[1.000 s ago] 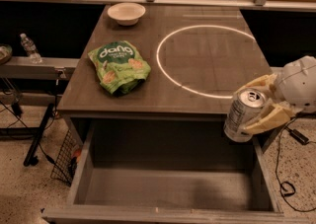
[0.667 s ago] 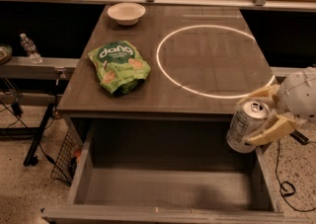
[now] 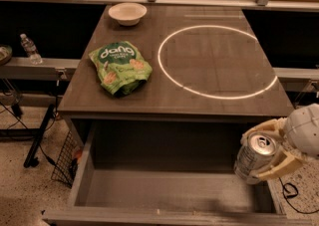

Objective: Place 7up can into top drawer

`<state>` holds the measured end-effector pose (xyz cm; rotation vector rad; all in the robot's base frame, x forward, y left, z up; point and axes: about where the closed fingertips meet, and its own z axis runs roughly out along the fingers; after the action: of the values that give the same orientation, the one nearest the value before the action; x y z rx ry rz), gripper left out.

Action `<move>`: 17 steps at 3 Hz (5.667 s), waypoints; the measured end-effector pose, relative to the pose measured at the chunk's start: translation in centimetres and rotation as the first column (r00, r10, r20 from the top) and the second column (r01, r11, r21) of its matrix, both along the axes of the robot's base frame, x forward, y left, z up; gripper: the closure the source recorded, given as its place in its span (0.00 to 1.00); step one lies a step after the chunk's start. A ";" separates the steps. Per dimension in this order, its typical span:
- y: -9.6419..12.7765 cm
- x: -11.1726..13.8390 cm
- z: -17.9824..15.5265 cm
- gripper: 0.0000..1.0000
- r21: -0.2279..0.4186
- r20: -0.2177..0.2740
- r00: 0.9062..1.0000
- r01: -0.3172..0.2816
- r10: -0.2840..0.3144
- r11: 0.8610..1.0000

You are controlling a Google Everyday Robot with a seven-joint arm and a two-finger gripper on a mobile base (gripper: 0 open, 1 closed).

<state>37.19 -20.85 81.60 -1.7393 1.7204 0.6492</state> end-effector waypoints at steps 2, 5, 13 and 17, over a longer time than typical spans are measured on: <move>0.4 0.4 -6.0 1.00 0.035 0.009 1.000 0.014 -0.014 0.999; 4.2 2.2 -12.9 0.83 0.142 0.005 1.000 0.022 -0.023 0.990; 0.8 1.6 -11.1 0.44 0.105 -0.017 0.996 0.094 -0.093 0.990; -1.8 7.0 13.2 1.00 -0.053 0.414 0.905 0.131 -0.098 0.990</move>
Offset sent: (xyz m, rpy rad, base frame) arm 0.0121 0.0099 -0.1048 0.0667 -0.0115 -0.0438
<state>44.20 -22.69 94.76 -1.6671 1.5484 0.1444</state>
